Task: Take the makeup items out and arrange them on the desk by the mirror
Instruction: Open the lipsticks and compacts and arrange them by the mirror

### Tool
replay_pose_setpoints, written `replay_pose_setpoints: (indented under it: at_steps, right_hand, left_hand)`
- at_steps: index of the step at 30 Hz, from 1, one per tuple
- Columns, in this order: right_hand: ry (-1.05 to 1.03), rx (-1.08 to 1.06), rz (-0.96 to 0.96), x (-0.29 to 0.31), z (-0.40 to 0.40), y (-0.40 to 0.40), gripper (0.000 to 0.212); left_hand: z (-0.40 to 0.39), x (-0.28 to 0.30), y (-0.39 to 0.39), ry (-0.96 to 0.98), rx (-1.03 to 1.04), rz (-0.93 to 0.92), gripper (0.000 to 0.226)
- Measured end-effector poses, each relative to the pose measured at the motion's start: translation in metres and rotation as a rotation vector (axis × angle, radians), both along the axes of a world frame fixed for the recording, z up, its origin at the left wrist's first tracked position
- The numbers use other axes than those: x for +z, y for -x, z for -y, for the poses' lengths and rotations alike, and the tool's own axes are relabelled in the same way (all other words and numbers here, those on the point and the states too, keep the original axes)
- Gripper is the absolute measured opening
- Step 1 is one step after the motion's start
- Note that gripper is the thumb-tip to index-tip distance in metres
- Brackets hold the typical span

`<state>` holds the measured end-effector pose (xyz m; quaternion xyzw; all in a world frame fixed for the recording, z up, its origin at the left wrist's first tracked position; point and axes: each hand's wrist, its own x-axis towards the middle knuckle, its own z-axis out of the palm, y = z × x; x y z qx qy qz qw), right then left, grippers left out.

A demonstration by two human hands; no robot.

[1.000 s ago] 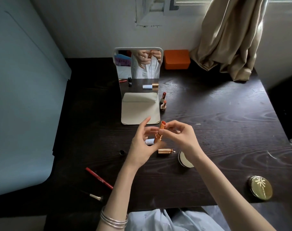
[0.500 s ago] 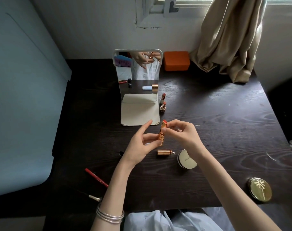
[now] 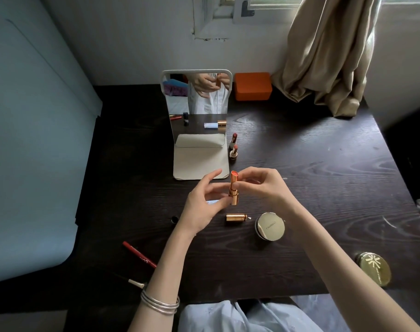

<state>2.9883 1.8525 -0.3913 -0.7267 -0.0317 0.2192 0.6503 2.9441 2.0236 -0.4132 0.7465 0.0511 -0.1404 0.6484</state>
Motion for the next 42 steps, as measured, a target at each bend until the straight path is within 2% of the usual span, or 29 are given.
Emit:
replay_pose_setpoints:
  at_steps: [9, 18, 26, 30, 34, 42]
  right_hand:
    - [-0.005, 0.056, 0.014, 0.004, 0.003, -0.017, 0.014]
    - [0.047, 0.024, 0.001, 0.002, 0.001, -0.023, 0.011]
    - [0.028, -0.035, 0.009, -0.001, -0.003, -0.018, 0.01]
    - [0.029, -0.016, -0.007, -0.001, -0.004, -0.019, 0.01]
    - [0.02, -0.027, -0.01, 0.001, -0.001, -0.022, 0.01]
    - [0.03, -0.06, -0.009, -0.006, -0.003, -0.027, 0.013]
  left_hand:
    - [-0.006, 0.001, -0.02, 0.002, 0.012, 0.024, 0.062]
    - [-0.001, -0.004, -0.026, -0.042, -0.015, 0.051, 0.07]
    - [0.003, -0.008, -0.028, -0.116, 0.034, 0.071, 0.065]
    - [0.003, -0.01, -0.029, -0.07, 0.022, 0.052, 0.07]
    - [-0.001, -0.005, -0.028, 0.057, -0.03, -0.007, 0.071]
    - [0.006, -0.011, -0.038, -0.055, 0.047, 0.039, 0.073]
